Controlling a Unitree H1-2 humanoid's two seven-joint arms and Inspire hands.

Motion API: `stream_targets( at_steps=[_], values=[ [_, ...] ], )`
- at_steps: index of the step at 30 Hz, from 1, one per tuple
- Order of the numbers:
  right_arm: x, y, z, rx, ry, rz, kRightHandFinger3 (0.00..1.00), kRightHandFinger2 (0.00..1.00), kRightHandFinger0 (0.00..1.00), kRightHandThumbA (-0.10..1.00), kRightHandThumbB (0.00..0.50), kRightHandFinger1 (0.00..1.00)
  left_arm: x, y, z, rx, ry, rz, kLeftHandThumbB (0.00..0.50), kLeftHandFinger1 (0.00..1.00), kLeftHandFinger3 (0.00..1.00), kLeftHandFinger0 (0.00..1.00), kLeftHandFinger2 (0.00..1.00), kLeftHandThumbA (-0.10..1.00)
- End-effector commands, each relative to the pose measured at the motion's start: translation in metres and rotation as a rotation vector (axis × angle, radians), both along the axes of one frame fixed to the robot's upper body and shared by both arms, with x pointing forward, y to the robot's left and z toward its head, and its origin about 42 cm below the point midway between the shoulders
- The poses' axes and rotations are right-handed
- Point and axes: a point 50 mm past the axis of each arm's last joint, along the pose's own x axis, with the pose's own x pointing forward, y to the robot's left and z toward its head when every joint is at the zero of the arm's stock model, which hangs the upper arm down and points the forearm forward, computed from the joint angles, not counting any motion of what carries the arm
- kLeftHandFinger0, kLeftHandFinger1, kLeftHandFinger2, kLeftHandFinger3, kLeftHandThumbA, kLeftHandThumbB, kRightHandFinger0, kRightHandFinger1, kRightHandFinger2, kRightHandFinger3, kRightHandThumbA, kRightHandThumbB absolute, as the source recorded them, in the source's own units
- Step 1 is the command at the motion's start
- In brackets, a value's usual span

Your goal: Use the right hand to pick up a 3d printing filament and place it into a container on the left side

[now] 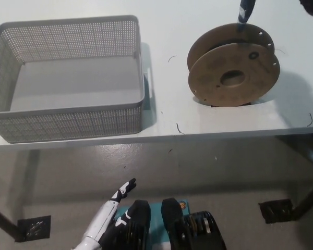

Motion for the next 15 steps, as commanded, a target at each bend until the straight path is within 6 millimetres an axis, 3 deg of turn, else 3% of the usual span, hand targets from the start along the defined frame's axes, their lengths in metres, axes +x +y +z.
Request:
stream_targets(
  at_steps=[1,4,8,15],
  values=[
    [-0.002,0.018,0.022,-0.002,-0.066,0.055,1.0,1.0,1.0,1.0,0.379,1.0,0.003,0.007,0.01,0.012,-0.033,0.006,0.24,1.0,1.0,1.0,1.0,1.0],
    [0.004,0.017,-0.001,0.013,0.02,0.076,1.0,1.0,1.0,1.0,0.382,1.0,0.002,0.008,0.01,0.017,-0.037,0.008,0.21,1.0,1.0,1.0,1.0,1.0],
    [0.011,0.01,-0.032,0.007,0.053,0.028,1.0,1.0,1.0,1.0,0.456,1.0,0.003,0.008,0.01,0.013,-0.042,0.004,0.193,1.0,1.0,1.0,1.0,1.0],
    [0.014,0.002,-0.068,0.023,0.139,-0.042,1.0,1.0,1.0,1.0,0.479,1.0,0.009,0.01,0.016,0.023,-0.044,0.0,0.197,1.0,1.0,1.0,1.0,1.0]
  ],
)
